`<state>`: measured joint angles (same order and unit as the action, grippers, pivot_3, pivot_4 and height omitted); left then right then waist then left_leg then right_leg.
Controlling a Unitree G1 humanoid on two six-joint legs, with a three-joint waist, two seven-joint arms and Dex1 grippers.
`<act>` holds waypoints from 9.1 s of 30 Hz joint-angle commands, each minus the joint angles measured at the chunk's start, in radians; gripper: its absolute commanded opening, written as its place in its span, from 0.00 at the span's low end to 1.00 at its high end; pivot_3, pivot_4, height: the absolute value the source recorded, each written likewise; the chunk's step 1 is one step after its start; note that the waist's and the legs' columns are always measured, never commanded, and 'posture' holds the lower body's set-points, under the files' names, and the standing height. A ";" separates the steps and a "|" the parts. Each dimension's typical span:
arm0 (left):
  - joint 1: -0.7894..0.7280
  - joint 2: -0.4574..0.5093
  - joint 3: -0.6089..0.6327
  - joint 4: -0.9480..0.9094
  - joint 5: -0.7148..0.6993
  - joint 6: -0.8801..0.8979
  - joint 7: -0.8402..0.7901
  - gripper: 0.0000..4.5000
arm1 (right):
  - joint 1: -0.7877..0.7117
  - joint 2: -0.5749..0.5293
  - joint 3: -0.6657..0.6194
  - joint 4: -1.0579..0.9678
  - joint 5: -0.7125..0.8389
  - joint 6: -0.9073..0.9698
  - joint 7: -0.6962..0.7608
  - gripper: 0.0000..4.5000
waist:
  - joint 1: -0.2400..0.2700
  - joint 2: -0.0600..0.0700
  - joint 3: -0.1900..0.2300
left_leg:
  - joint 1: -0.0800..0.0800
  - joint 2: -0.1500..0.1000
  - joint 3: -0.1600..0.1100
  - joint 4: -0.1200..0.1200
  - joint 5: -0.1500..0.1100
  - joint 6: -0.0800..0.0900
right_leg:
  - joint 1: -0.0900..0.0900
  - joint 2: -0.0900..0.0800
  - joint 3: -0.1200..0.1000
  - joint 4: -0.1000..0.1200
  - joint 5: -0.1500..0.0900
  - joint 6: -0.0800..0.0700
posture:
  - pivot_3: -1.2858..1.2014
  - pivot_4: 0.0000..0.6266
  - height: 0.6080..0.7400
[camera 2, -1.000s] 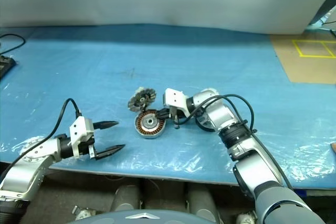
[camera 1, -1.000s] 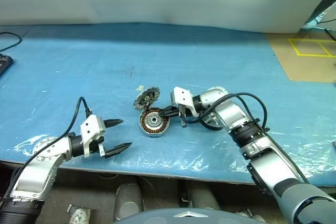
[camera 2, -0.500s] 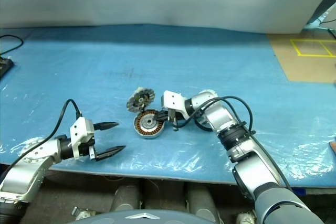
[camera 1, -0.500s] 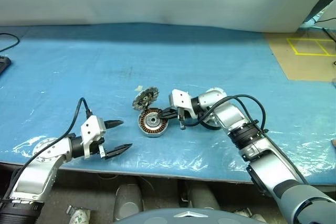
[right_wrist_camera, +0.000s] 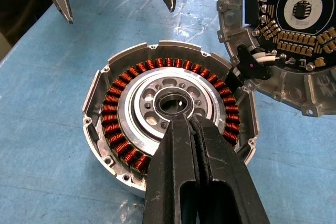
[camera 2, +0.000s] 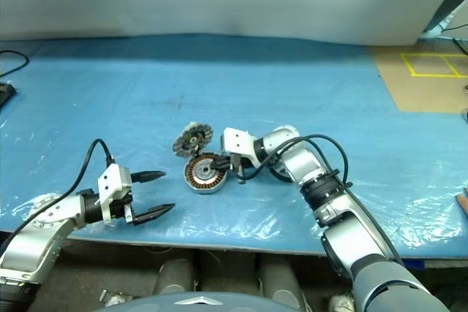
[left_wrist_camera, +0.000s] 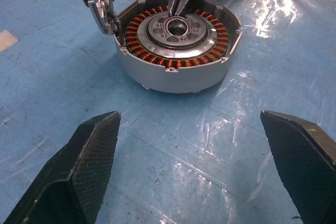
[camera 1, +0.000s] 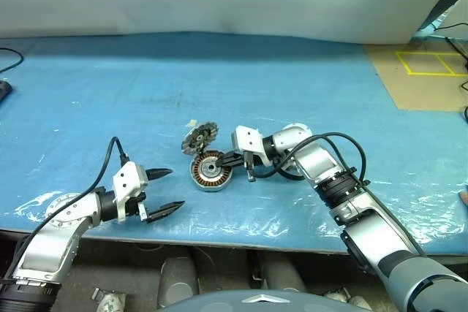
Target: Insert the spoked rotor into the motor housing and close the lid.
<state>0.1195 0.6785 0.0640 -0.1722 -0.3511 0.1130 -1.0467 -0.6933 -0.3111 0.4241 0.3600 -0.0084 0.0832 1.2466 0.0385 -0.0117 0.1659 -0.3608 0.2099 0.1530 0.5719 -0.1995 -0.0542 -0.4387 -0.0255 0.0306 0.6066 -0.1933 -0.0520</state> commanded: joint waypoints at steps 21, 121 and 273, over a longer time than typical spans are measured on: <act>-0.004 -0.008 -0.015 -0.016 -0.003 -0.007 0.008 1.00 | -0.031 -0.008 -0.014 -0.077 0.040 0.049 0.006 0.01 | 0.002 0.000 0.000 | 0.000 0.000 0.000 0.000 0.000 0.000 | 0.000 0.000 0.000 0.000 0.000 0.000 | 0.52 0.24 1.00; -0.006 -0.062 -0.029 0.039 -0.017 -0.056 0.005 1.00 | 0.198 -0.549 -0.325 -0.298 0.234 0.326 0.020 0.55 | 0.010 0.000 0.000 | -0.001 -0.001 0.000 0.001 0.000 0.000 | 0.001 0.000 0.000 -0.001 -0.001 0.001 | 0.52 0.24 1.00; 0.012 -0.076 -0.050 0.131 0.026 -0.159 0.029 1.00 | 0.021 -0.133 -0.075 -0.137 0.148 0.038 0.089 0.12 | 0.006 0.000 0.000 | 0.007 0.000 0.000 -0.002 0.000 0.000 | 0.008 0.000 -0.001 -0.001 -0.003 0.000 | 0.52 0.24 1.00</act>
<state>0.1342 0.6033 0.0089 -0.0384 -0.3278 -0.0259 -1.0130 -0.6485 -0.4524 0.3479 0.2283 0.1425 0.1221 1.3456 0.0444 -0.0122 0.1660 -0.3544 0.2094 0.1529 0.5701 -0.1997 -0.0539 -0.4320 -0.0259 0.0300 0.6058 -0.1960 -0.0522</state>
